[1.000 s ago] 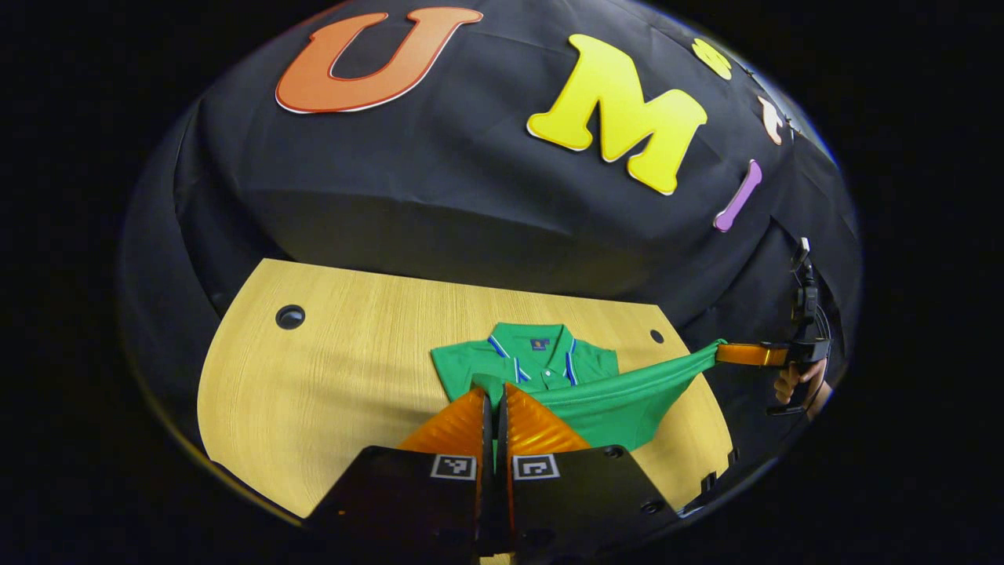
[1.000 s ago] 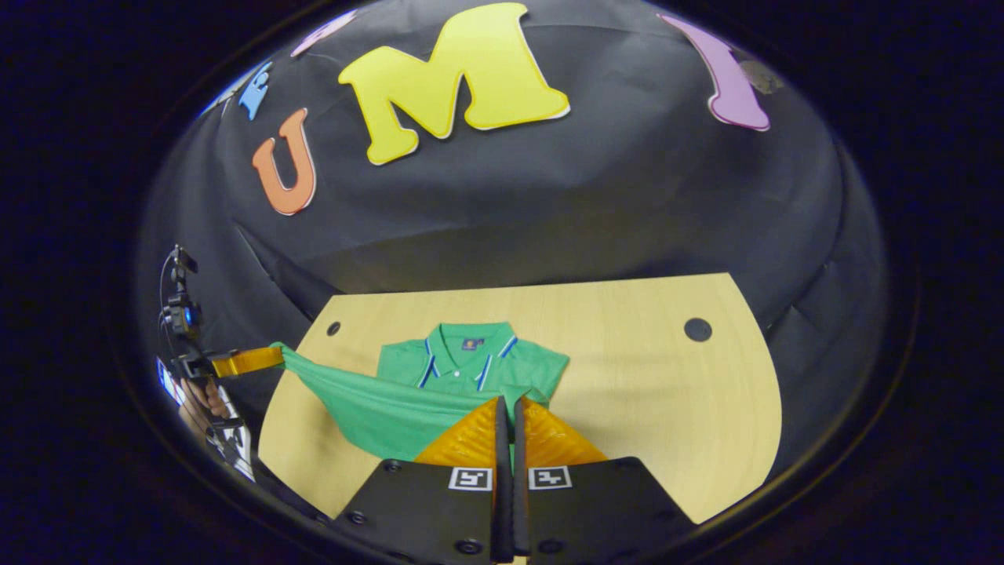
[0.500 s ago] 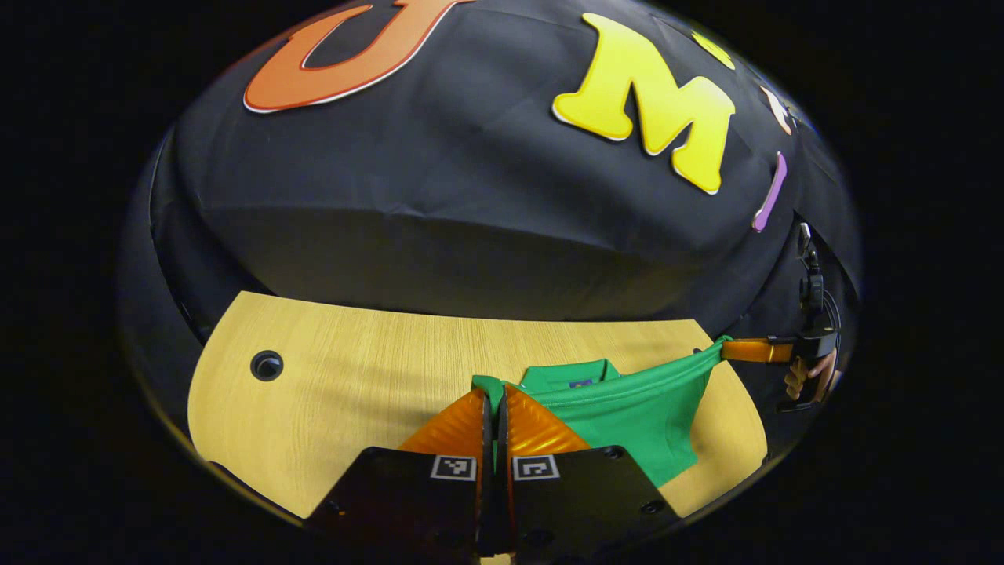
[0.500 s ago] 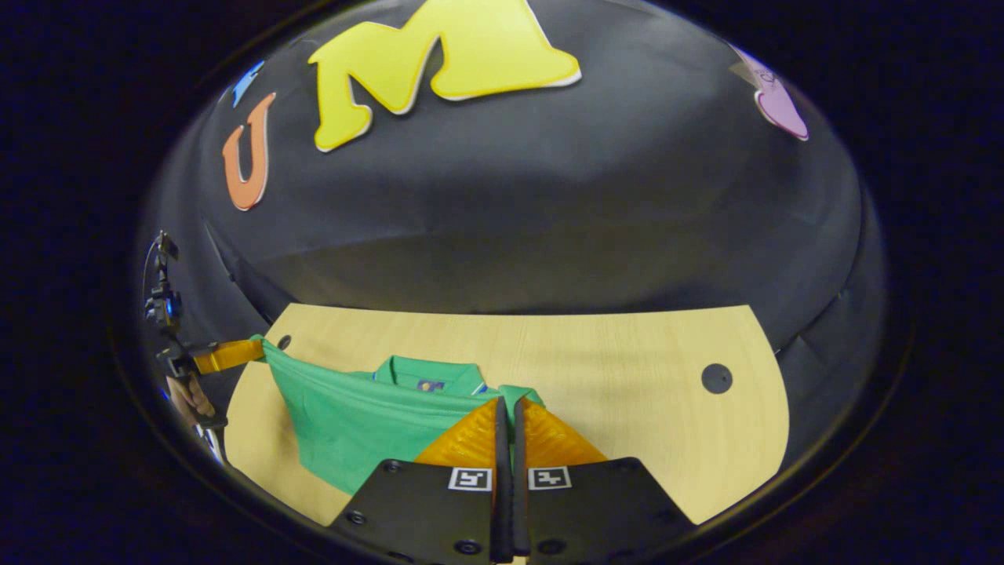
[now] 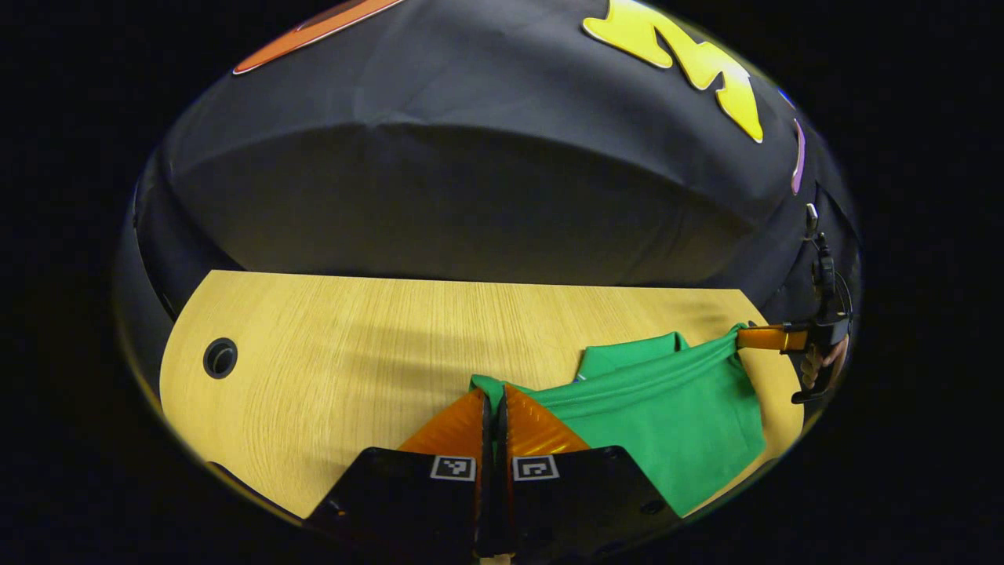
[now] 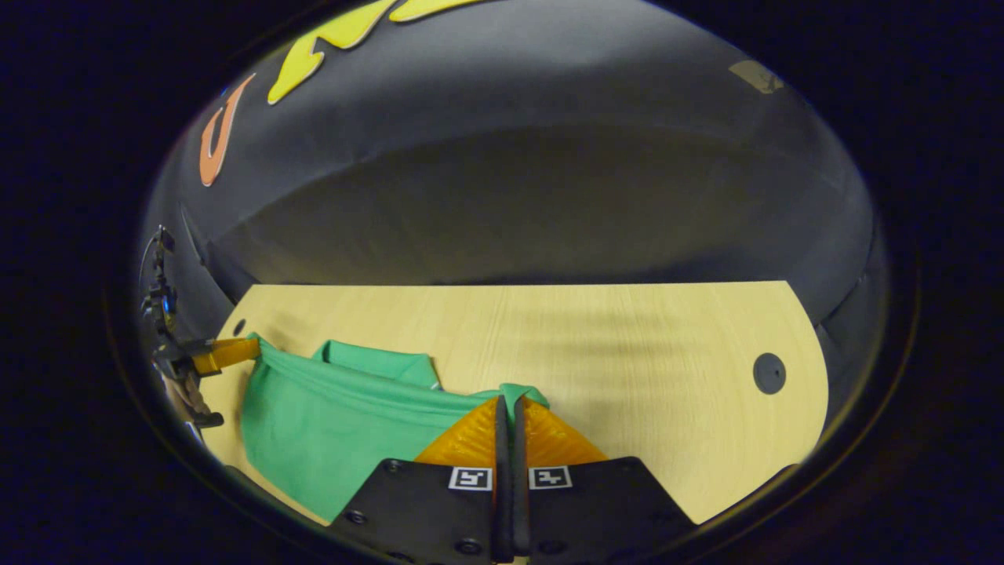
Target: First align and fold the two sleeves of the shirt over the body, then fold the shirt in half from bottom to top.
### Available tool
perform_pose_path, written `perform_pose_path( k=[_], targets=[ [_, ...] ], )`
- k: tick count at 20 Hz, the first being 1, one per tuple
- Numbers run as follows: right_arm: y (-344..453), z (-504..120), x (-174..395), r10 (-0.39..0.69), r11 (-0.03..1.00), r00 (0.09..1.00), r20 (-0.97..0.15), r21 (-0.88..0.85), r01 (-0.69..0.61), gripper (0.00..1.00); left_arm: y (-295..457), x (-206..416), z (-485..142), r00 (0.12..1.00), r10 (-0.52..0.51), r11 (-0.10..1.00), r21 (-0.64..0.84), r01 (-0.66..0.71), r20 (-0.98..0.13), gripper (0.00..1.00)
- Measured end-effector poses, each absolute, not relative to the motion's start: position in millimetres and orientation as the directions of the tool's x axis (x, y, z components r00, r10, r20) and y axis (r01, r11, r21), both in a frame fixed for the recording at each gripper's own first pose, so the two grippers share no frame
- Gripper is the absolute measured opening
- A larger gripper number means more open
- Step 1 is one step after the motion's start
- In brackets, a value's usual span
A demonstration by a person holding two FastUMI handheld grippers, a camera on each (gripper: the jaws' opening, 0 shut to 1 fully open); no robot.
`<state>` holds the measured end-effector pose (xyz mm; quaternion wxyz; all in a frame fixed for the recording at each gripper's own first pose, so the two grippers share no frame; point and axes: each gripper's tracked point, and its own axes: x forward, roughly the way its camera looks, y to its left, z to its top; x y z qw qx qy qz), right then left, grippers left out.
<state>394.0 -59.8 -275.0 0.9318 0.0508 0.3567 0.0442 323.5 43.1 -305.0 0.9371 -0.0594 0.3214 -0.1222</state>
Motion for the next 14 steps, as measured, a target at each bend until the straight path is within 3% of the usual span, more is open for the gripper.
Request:
perform_pose_path(
  k=[3,4,5,6,7,8,9,10,11,14],
  targets=[
    [-64.9,-282.8,401.3,0.1,0.993,0.745,-0.659,0.116,-0.031,0.02,41.3,327.1,-318.0,0.764,-0.26,0.965,-0.196,0.176,-0.59,0.07],
    [-64.2,-289.1,401.9,0.096,0.994,0.741,-0.665,0.105,-0.035,0.1,41.4,326.5,-322.9,0.758,-0.252,0.967,-0.191,0.169,-0.601,0.09],
    [-62.1,-292.0,402.4,0.095,0.994,0.734,-0.672,0.099,-0.037,0.02,44.0,325.6,-324.9,0.758,-0.234,0.971,-0.183,0.153,-0.608,0.14],
    [-62.3,-291.9,399.3,0.088,0.995,0.732,-0.676,0.096,-0.031,0.03,46.1,326.4,-323.3,0.767,-0.225,0.973,-0.184,0.141,-0.602,0.03],
    [-61.0,-292.2,399.4,0.086,0.995,0.731,-0.677,0.095,-0.029,0.04,46.5,327.3,-318.3,0.776,-0.225,0.972,-0.196,0.133,-0.589,0.19],
    [-61.5,-292.3,399.0,0.084,0.995,0.734,-0.674,0.093,-0.028,0.05,45.9,327.5,-313.9,0.783,-0.224,0.971,-0.203,0.127,-0.581,0.21],
    [-61.7,-289.1,400.0,0.086,0.995,0.74,-0.666,0.092,-0.033,0.02,45.3,325.5,-310.3,0.784,-0.22,0.971,-0.203,0.123,-0.581,0.3],
    [-62.0,-284.9,398.5,0.092,0.995,0.749,-0.656,0.094,-0.039,0.1,47.8,321.9,-307.5,0.785,-0.207,0.975,-0.189,0.116,-0.584,0.31],
    [-62.8,-277.2,396.7,0.087,0.995,0.762,-0.642,0.091,-0.036,0.21,51.0,321.0,-302.1,0.791,-0.19,0.979,-0.169,0.111,-0.582,0.61],
    [-68.2,-240.6,386.9,0.036,0.999,0.811,-0.584,0.051,-0.008,0.57,55.8,311.2,-267.2,0.822,-0.174,0.982,-0.158,0.103,-0.543,0.75]
  ],
)
